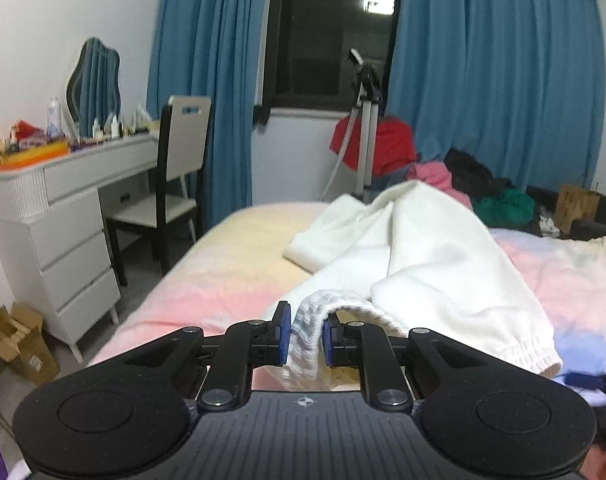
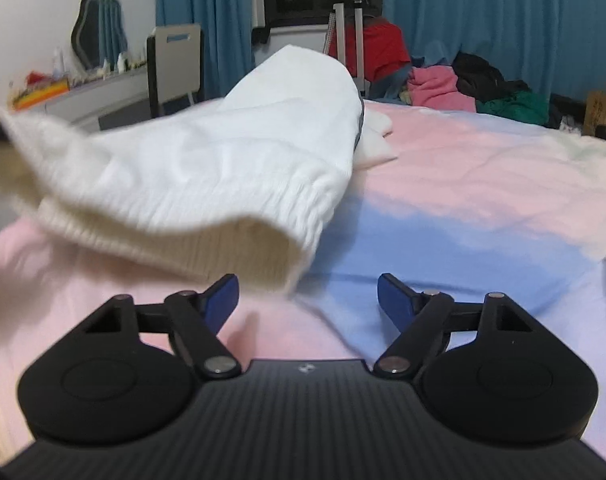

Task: Fold clothes

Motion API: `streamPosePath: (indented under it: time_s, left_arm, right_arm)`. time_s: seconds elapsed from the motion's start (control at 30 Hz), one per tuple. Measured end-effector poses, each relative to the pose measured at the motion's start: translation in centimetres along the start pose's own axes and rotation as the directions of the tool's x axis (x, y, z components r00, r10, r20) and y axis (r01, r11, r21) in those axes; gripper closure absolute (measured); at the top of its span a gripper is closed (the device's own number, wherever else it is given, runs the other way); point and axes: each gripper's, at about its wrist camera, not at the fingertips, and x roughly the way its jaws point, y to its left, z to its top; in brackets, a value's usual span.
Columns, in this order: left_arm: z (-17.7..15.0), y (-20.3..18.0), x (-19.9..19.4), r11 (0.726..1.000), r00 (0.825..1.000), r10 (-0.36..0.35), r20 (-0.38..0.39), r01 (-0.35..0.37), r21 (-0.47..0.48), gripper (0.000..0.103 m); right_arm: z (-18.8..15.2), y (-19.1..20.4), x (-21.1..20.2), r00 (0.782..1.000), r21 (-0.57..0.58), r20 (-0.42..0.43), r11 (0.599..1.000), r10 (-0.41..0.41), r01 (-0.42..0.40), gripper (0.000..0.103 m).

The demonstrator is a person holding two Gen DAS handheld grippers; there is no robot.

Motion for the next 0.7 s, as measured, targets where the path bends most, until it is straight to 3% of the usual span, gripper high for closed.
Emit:
streamPosePath:
  time_s: [0.07,0.1,0.13,0.17,0.2,0.23,0.37,0.5,0.6,0.67,0.7]
  left_arm:
    - [-0.2,-0.3,0.7,1.000,1.000,0.011,-0.018,-0.011,0.019,0.083]
    - [-0.3,-0.4,1.0,1.000,0.999,0.010,-0.032,-0.010,0.019,0.083]
    - [-0.4,-0.5,1.3,1.000,0.999,0.009,-0.046,-0.008,0.020,0.083]
    - [-0.5,-0.6,1.7,1.000,0.998,0.008,-0.060,-0.007,0.021,0.083]
    - [-0.5,-0.7,1.9,1.000,0.997,0.004,-0.072,-0.002,0.017,0.079]
    - [-0.6,-0.6,2.1,1.000,0.996,-0.005,-0.085,0.005,0.008,0.078]
    - [-0.7,-0.7,2.5,0.999,0.990,-0.047,-0.136,0.046,-0.016,0.075]
    - [-1.1,-1.1,2.2,0.995,0.979,-0.100,-0.175,0.102,0.000,0.073]
    - [-1.8,-1.5,1.5,0.982,0.953,-0.189,-0.236,0.190,-0.019,0.071]
    - [-2.2,-1.8,1.0,0.970,0.931,-0.243,-0.273,0.242,-0.037,0.060]
    - [-2.4,-1.9,0.8,0.965,0.921,-0.261,-0.289,0.260,-0.041,0.057]
  right_arm:
    - [0.5,-0.7,1.3,1.000,0.051,0.020,0.999,0.000,-0.001,0.029]
    - [0.6,-1.1,1.8,0.999,0.076,0.033,0.997,-0.001,-0.001,0.036]
    - [0.7,-1.4,2.4,0.999,0.090,0.038,0.996,0.000,-0.003,0.052]
    - [0.8,-1.6,2.9,0.999,0.102,0.041,0.995,0.001,-0.006,0.059]
    - [0.8,-1.8,3.2,0.999,0.113,0.042,0.993,0.016,-0.021,0.076]
    - [0.9,-1.8,3.1,0.999,0.113,0.049,0.993,0.019,-0.024,0.083]
    - [2.1,-1.3,0.8,0.991,0.069,0.131,0.998,-0.009,0.000,0.088]
    - [4.1,-1.0,-2.7,0.971,0.036,0.236,0.999,-0.046,0.039,0.090]
    - [5.2,-1.4,-5.4,0.953,0.019,0.285,0.995,-0.100,0.099,0.090]
    - [5.2,-2.0,-6.3,0.954,0.000,0.266,0.989,-0.140,0.145,0.090]
    - [4.8,-2.5,-6.6,0.964,0.004,0.224,0.989,-0.144,0.147,0.090]
